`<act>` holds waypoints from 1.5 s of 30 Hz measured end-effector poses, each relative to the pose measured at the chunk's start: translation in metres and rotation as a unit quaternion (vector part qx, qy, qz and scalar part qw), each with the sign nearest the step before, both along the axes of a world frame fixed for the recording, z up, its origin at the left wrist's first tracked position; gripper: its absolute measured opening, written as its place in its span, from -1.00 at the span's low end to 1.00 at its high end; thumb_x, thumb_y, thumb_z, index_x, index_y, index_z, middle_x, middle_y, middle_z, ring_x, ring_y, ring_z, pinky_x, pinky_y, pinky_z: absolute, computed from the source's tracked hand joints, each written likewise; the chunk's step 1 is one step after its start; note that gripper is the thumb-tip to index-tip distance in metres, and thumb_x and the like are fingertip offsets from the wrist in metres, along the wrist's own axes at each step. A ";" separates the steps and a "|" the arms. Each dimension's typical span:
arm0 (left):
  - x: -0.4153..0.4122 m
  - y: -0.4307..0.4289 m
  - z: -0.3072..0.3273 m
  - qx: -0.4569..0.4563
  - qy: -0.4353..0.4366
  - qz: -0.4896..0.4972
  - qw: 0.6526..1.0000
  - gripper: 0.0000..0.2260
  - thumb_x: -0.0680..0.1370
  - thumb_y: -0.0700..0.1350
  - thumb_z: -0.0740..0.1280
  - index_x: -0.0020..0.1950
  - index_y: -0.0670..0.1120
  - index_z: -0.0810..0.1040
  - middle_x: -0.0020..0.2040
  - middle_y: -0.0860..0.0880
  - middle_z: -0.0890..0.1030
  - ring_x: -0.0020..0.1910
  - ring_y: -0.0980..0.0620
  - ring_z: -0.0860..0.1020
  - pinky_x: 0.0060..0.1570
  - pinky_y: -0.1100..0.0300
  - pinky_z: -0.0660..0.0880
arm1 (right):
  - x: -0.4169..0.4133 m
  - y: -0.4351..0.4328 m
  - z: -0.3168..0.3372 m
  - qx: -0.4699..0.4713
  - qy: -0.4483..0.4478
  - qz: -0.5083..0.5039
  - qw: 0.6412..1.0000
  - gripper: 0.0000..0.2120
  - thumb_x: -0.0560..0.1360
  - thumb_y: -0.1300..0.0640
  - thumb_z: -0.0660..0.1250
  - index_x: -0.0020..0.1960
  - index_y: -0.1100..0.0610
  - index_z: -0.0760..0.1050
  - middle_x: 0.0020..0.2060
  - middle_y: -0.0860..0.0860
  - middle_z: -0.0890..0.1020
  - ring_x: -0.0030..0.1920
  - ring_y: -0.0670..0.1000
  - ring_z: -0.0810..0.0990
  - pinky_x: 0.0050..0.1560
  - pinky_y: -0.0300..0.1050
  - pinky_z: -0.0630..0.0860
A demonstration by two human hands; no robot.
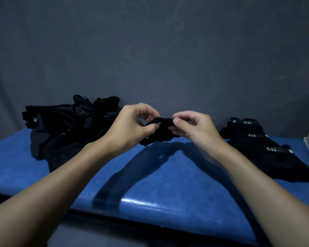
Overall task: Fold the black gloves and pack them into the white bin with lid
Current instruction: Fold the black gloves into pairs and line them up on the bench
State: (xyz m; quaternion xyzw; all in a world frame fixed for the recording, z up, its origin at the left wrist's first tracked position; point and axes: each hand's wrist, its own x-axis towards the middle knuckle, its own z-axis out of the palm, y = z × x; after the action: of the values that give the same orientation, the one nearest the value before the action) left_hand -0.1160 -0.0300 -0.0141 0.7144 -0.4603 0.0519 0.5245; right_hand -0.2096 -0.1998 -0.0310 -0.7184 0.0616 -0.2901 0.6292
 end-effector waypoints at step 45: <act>0.035 0.023 -0.029 0.355 -0.130 0.126 0.917 -0.49 0.47 0.36 0.27 0.34 0.15 0.49 0.36 0.10 0.48 0.33 0.04 0.46 0.36 -0.09 0.33 | 0.010 -0.008 -0.017 -0.374 0.228 0.025 0.899 -0.58 0.35 -0.31 0.38 0.18 -0.27 0.46 0.20 -0.26 0.49 0.39 -0.11 0.28 0.44 -0.07 0.16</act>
State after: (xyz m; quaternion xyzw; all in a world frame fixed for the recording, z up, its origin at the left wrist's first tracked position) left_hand -0.0805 -0.0071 -0.0427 0.8926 -0.4188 0.0434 0.1614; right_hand -0.1995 -0.2076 -0.0484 -0.9485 0.0727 -0.1045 0.2902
